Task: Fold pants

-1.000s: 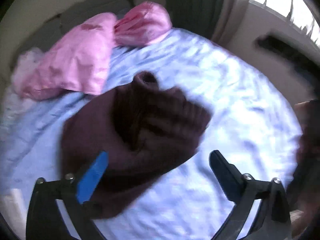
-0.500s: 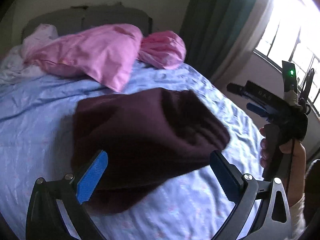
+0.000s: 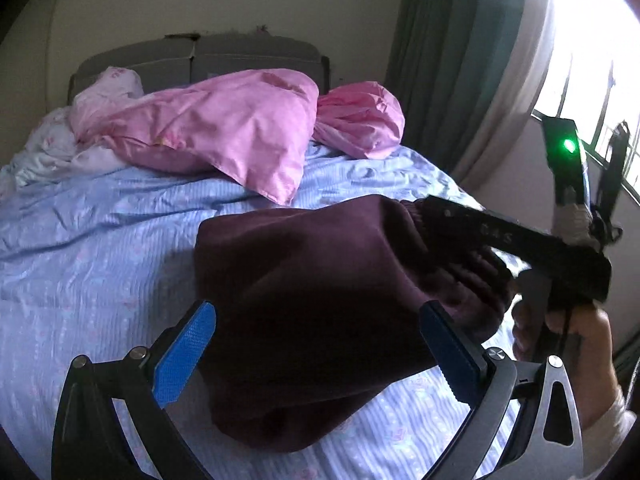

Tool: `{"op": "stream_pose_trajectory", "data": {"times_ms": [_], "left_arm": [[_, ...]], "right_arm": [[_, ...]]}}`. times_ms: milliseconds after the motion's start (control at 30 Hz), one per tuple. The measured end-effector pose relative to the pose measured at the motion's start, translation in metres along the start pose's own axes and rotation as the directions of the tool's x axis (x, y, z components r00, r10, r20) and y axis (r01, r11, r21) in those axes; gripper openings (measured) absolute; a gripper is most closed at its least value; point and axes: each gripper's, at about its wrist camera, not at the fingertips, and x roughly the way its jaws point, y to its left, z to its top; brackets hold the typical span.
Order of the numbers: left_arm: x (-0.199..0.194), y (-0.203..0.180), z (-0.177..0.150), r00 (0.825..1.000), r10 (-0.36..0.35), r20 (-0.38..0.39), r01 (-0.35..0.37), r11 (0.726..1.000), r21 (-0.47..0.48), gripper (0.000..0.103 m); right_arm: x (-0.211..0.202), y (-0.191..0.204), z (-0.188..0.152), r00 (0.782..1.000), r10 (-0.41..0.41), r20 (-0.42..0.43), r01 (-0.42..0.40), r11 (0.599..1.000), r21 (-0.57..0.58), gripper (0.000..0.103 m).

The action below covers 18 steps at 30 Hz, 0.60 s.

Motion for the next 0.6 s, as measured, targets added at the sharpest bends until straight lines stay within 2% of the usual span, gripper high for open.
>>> {"op": "stream_pose_trajectory", "data": {"times_ms": [100,200,300,400,467,500,533,567,600], "left_arm": [[0.006,0.006,-0.003,0.999,0.031,0.008,-0.031,0.999,-0.014,0.103],[0.016,0.014,-0.007,0.999,0.034,-0.006,-0.034,0.999,-0.028,0.103],[0.032,0.021,-0.014,0.998,0.041,-0.049,-0.043,0.998,-0.041,0.103],[0.048,0.027,-0.022,0.993,0.030,-0.113,-0.038,0.997,-0.068,0.103],[0.054,0.029,-0.028,0.990,0.033,-0.141,-0.044,0.996,-0.074,0.103],[0.055,0.028,-0.030,0.989,0.039,-0.142,-0.049,0.996,-0.072,0.103],[0.054,0.028,-0.031,0.990,0.040,-0.138,-0.050,0.996,-0.074,0.103],[0.053,0.027,-0.032,0.990,0.035,-0.137,-0.046,0.996,-0.079,0.103],[0.053,0.026,-0.034,0.990,0.031,-0.137,-0.043,0.996,-0.082,0.103]], "right_arm": [[0.018,0.005,0.011,0.999,-0.011,-0.047,0.010,1.000,-0.012,0.090],[0.044,0.004,0.016,0.988,0.013,-0.157,-0.013,1.000,0.001,0.082],[0.060,-0.007,0.010,0.970,0.022,-0.244,-0.013,0.999,0.036,0.078],[0.067,-0.017,0.000,0.963,0.034,-0.268,-0.020,0.998,0.054,0.070],[0.069,-0.019,-0.004,0.962,0.071,-0.265,-0.061,0.997,0.044,0.049],[0.069,-0.019,-0.005,0.960,0.091,-0.266,-0.082,0.996,0.044,0.047],[0.068,-0.018,-0.003,0.961,0.086,-0.263,-0.079,0.996,0.037,0.040],[0.064,-0.016,0.001,0.965,0.085,-0.247,-0.082,0.996,0.022,0.030],[0.056,-0.014,0.009,0.975,0.089,-0.206,-0.090,0.996,0.005,0.029]]}}
